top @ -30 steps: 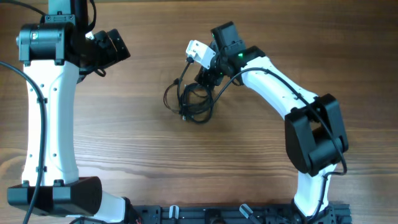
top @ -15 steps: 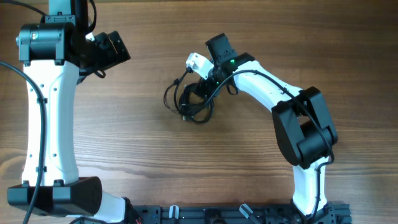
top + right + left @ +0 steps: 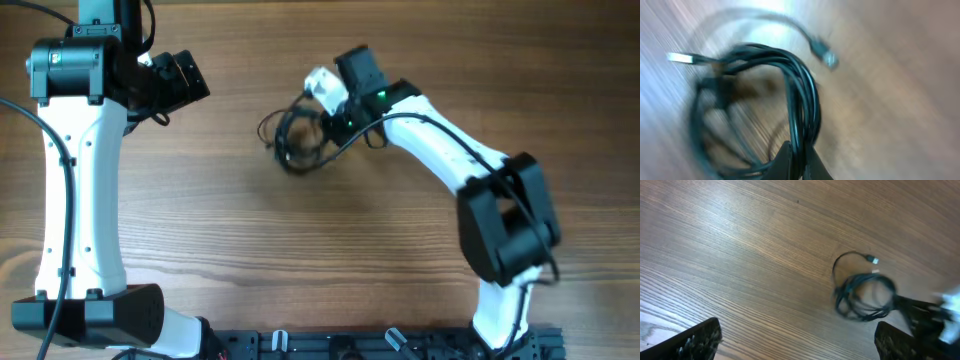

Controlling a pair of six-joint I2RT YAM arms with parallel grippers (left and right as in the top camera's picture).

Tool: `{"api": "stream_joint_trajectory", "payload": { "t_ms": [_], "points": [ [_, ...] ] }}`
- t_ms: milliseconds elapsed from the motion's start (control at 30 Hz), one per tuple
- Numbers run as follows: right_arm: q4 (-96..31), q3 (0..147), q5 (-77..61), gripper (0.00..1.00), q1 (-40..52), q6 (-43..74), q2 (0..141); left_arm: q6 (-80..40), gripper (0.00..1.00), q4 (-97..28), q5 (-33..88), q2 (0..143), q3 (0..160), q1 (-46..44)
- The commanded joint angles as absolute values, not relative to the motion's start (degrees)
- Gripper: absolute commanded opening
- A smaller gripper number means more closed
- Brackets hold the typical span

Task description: Untangle cables

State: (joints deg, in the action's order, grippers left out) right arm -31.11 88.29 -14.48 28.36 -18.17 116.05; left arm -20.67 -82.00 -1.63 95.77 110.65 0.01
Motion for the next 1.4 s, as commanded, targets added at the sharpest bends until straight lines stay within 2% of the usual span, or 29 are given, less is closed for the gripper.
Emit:
{"api": "stream_joint_trajectory", "payload": {
  "t_ms": [0, 100, 233, 467, 567, 667, 767, 867, 1067, 1133, 1167, 1233, 1267, 1300, 1333, 1367],
  "points": [
    [-32.9, 91.3, -11.1, 0.04, 28.5, -11.4, 106.8, -19.7, 1.00, -82.1, 1.9, 95.7, 111.3, 0.2],
    [-36.2, 91.3, -7.8, 0.04, 28.5, -10.3, 103.6, -14.9, 1.00, -81.8, 11.3, 97.2, 111.3, -0.4],
    [-39.6, 91.7, -6.8, 0.04, 28.4, -8.9, 102.2, -11.5, 1.00, -80.2, 16.3, 100.9, 111.3, -3.2],
    [-40.3, 92.0, -6.5, 0.04, 27.4, -7.3, 99.4, -8.8, 1.00, -76.8, 11.4, 109.0, 111.3, -11.6],
    [-40.7, 92.0, -10.2, 0.04, 27.4, -7.3, 97.4, 3.8, 1.00, -73.1, 10.9, 112.0, 111.3, -14.3],
    [-41.2, 92.0, -13.6, 0.04, 27.4, -4.3, 94.8, 10.1, 1.00, -69.2, 11.1, 113.8, 111.3, -15.4],
    [-41.2, 92.0, -16.8, 0.04, 27.4, 1.2, 92.6, 7.7, 1.00, -67.2, 17.3, 113.9, 111.3, -15.0],
    [-40.1, 92.0, -19.6, 0.04, 27.4, 6.6, 90.1, -1.7, 1.00, -66.6, 31.4, 113.9, 111.3, -13.4],
    [-39.5, 92.0, -24.6, 0.04, 27.4, 7.9, 89.8, -7.0, 1.00, -66.6, 37.5, 113.9, 111.3, -12.0],
    [-39.5, 92.0, -27.0, 0.04, 27.4, 7.9, 89.8, -6.9, 0.86, -66.4, 37.5, 113.9, 111.3, -12.2],
    [-39.5, 92.0, -28.5, 0.04, 27.4, 7.9, 89.8, -6.9, 0.76, -66.1, 37.4, 113.9, 111.3, -12.4],
    [-39.3, 92.0, -31.6, 0.04, 27.4, 7.9, 89.8, -6.9, 0.75, -65.3, 36.9, 114.0, 111.3, -12.5],
    [-39.3, 92.0, -33.3, 0.04, 27.4, 8.1, 89.8, -6.9, 0.65, -65.0, 36.3, 114.2, 111.3, -12.5],
    [-39.3, 92.0, -34.9, 0.04, 27.4, 8.2, 89.7, -6.9, 0.46, -64.9, 35.0, 114.2, 111.3, -12.5],
    [-39.3, 92.0, -36.2, 0.04, 27.4, 9.2, 89.5, -6.9, 0.20, -64.9, 33.0, 114.3, 111.3, -12.5],
    [-39.3, 92.0, -37.0, 0.04, 27.4, 9.2, 89.3, -7.0, 0.04, -64.9, 31.8, 114.3, 111.3, -12.5]
  ]
}}
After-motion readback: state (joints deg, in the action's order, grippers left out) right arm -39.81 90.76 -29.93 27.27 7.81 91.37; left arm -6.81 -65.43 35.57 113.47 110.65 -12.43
